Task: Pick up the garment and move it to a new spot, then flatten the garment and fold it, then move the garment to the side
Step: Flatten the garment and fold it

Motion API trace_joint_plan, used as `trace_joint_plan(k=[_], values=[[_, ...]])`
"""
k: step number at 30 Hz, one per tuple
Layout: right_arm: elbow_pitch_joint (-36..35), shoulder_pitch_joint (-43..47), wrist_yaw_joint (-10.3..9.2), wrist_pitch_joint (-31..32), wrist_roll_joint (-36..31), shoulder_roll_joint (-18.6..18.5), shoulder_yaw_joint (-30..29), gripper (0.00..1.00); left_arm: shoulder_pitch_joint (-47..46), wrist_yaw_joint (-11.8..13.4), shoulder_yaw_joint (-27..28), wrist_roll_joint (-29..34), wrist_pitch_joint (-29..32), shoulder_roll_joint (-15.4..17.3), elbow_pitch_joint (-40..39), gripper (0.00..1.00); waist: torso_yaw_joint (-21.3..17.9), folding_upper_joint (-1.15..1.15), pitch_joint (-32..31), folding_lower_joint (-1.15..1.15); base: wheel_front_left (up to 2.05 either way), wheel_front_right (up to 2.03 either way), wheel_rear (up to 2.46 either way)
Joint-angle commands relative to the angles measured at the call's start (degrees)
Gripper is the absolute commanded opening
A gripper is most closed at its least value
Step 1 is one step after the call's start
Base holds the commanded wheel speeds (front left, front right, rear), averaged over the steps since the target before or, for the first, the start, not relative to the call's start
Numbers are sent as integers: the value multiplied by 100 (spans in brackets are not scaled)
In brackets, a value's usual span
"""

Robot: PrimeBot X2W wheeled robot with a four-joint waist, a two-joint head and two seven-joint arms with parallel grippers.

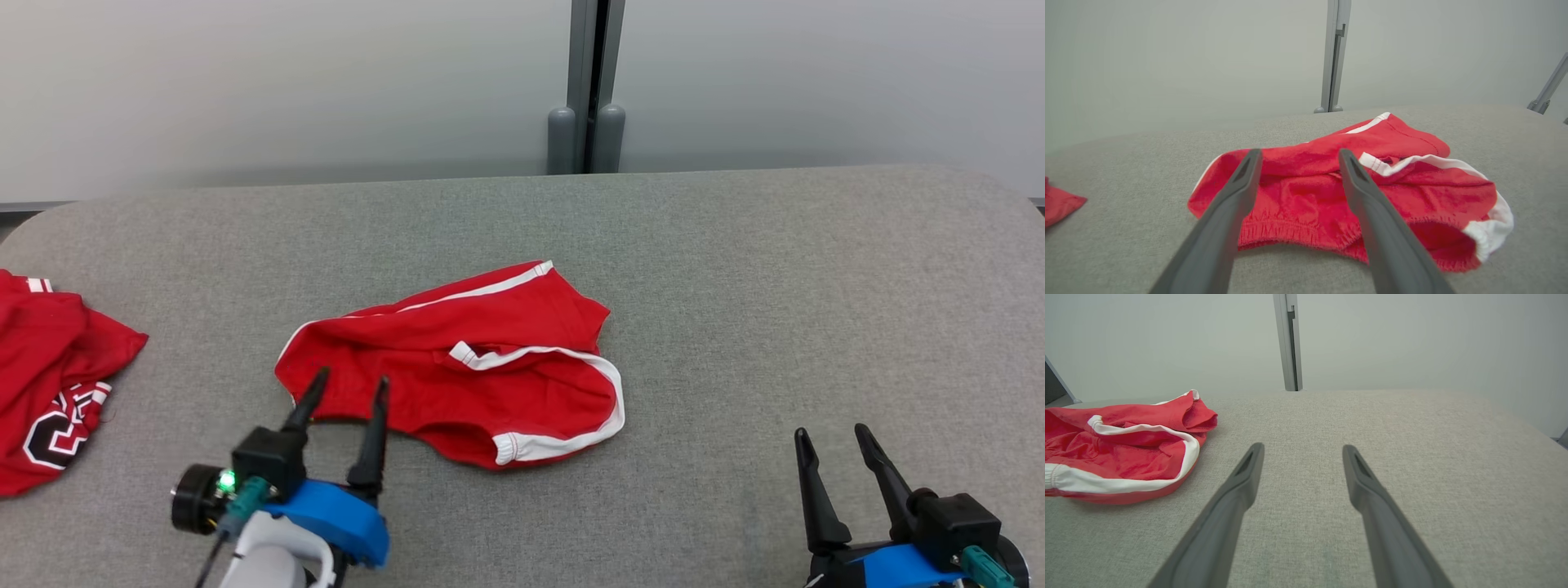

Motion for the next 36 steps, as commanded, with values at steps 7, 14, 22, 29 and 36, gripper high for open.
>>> trace_joint_plan(k=[7, 14, 22, 29, 36], values=[[24, 19, 1, -21, 56, -11, 42, 100, 346, -109, -644, 77, -28, -170, 89, 100, -87, 0, 9, 0, 0, 0, 0], [50, -17, 1, -21, 62, -10, 65, 100, 307, -148, -1207, -60, -29, -244, 389, 100, -285, 0, 14, 0, 0, 0, 0], [70, -25, 1, -21, 62, -11, 92, 100, 56, -141, -1703, -358, -26, -299, 777, 100, -568, 0, 24, 0, 0, 0, 0], [94, 19, 1, -21, 67, -11, 112, 100, -225, -143, -1895, -617, -28, -383, 973, 100, -669, 0, -4, 0, 0, 0, 0], [119, 114, 2, -21, 99, -9, 54, 100, -239, -143, -1892, -817, -28, -421, 947, 0, -504, 0, -99, 0, 0, 0, 0]])
